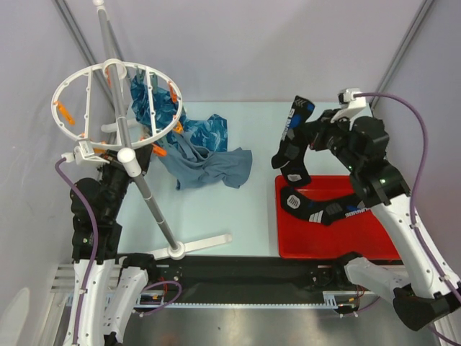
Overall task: Clip the socks to the hanger
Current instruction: Pick up the sock from the bin, then clamp the sock onto the hanger.
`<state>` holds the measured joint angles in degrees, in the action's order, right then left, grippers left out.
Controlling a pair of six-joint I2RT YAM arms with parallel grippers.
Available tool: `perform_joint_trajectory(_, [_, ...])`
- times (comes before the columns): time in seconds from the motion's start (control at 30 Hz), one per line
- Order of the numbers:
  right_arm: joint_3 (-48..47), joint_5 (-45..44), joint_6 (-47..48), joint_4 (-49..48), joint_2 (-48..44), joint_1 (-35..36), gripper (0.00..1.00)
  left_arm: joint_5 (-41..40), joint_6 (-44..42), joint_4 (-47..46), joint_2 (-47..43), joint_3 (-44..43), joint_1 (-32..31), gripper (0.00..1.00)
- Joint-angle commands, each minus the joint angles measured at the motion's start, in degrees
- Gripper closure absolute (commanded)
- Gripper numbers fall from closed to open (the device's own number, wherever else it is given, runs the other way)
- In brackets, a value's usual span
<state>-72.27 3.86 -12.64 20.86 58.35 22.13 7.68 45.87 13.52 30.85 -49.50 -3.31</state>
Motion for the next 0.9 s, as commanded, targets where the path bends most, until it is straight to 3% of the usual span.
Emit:
perform_joint_trajectory(0.0, [-5.51, -6.05, 4.29, 1.89, -4.55, 0.02, 1.00, 1.37, -0.69, 2.56, -0.18, -1.22, -0.47, 1.00])
perform_joint_trajectory(0.1, [-6.74, -4.39, 5.08, 3.48, -7.53, 0.02, 1.00, 1.11, -0.78, 2.04, -0.18, -0.87, -0.47, 1.00])
perform_joint_trajectory(0.3, [-8.85, 18.25, 7.54, -0.38, -5.88, 0.02, 1.00, 1.89, 0.10, 1.77, 0.09, -0.87, -0.47, 1.00])
perform_joint_trajectory(0.33, [-8.68, 27.34, 10.24, -1.60, -4.57, 0.11, 1.00, 2.07, 0.27, 1.69, 0.00, -0.87, -0.47, 1.00])
perform_joint_trajectory(0.37, [-7.81, 30.91, 11.75, -2.75, -4.56, 0.80, 1.00, 2.25, 0.45, 1.69, -0.09, -0.87, -0.47, 1.00])
perform_joint_trajectory(0.57, [-5.52, 44.55, 19.84, -6.43, -2.98, 3.62, 1.00, 2.60, 0.72, 2.48, -0.44, -1.48, -0.47, 1.00])
perform_joint_trajectory(0.73, [0.37, 49.92, 19.68, -13.55, -2.19, 7.22, 1.00, 2.69, 0.71, 3.09, 0.35, -2.27, -0.47, 1.00])
perform_joint_trajectory(0.87, [1.43, 48.62, 21.78, -12.52, 2.29, 13.72, 1.00, 2.77, 1.86, 2.48, 0.96, -1.83, -0.47, 1.00])
